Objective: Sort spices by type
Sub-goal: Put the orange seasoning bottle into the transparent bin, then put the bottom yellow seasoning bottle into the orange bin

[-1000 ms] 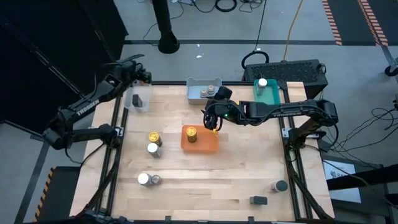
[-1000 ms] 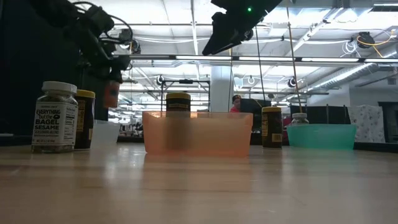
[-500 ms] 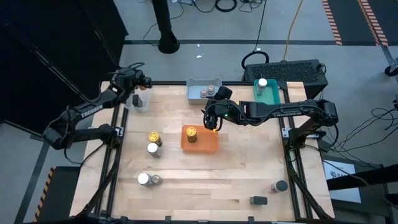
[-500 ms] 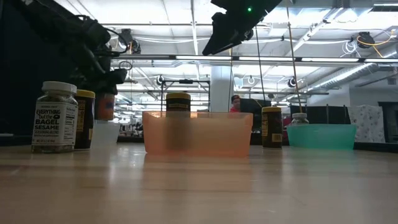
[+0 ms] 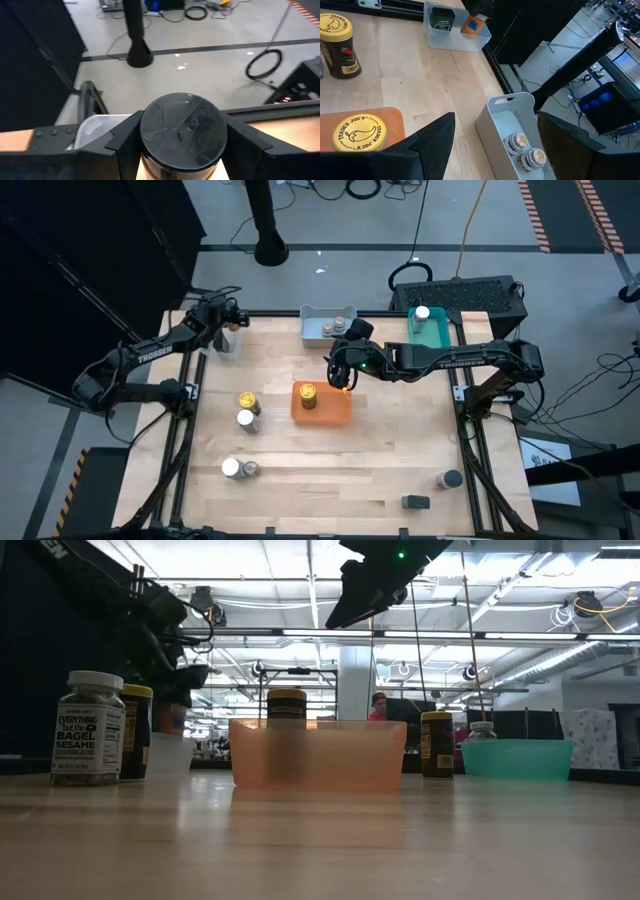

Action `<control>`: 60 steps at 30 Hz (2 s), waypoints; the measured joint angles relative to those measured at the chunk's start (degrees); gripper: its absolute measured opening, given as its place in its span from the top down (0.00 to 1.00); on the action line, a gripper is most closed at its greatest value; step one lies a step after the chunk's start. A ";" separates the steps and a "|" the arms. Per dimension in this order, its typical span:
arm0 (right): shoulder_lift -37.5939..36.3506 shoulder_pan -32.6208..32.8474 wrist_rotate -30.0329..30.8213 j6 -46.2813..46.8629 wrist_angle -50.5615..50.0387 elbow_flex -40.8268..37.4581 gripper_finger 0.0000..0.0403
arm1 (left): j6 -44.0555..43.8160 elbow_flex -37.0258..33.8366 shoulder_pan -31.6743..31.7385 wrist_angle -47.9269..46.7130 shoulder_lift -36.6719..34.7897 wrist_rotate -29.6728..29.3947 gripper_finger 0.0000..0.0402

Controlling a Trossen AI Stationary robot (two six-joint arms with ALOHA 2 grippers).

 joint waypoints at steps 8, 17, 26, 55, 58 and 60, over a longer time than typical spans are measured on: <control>0.02 -0.24 0.02 0.02 -0.04 0.00 0.34 | -0.21 0.02 0.13 3.55 3.10 -1.02 0.45; 0.02 -0.27 -0.03 0.02 -0.09 0.00 0.34 | -0.32 0.02 0.17 8.47 8.18 -3.28 0.45; 0.02 -0.27 -0.22 0.11 -0.15 0.00 0.34 | -0.31 0.02 0.17 9.73 9.65 -5.44 0.45; 0.02 -0.25 -0.20 0.20 -0.17 0.00 0.34 | -1.32 0.55 -0.71 5.01 6.05 -4.06 0.35; 0.02 -0.26 -0.20 0.08 -0.18 0.00 0.34 | -1.25 1.28 -1.82 2.25 1.70 -3.71 0.35; 0.02 -0.25 -0.20 0.04 -0.17 0.00 0.34 | -1.00 2.09 -2.98 0.33 -1.93 -3.71 0.35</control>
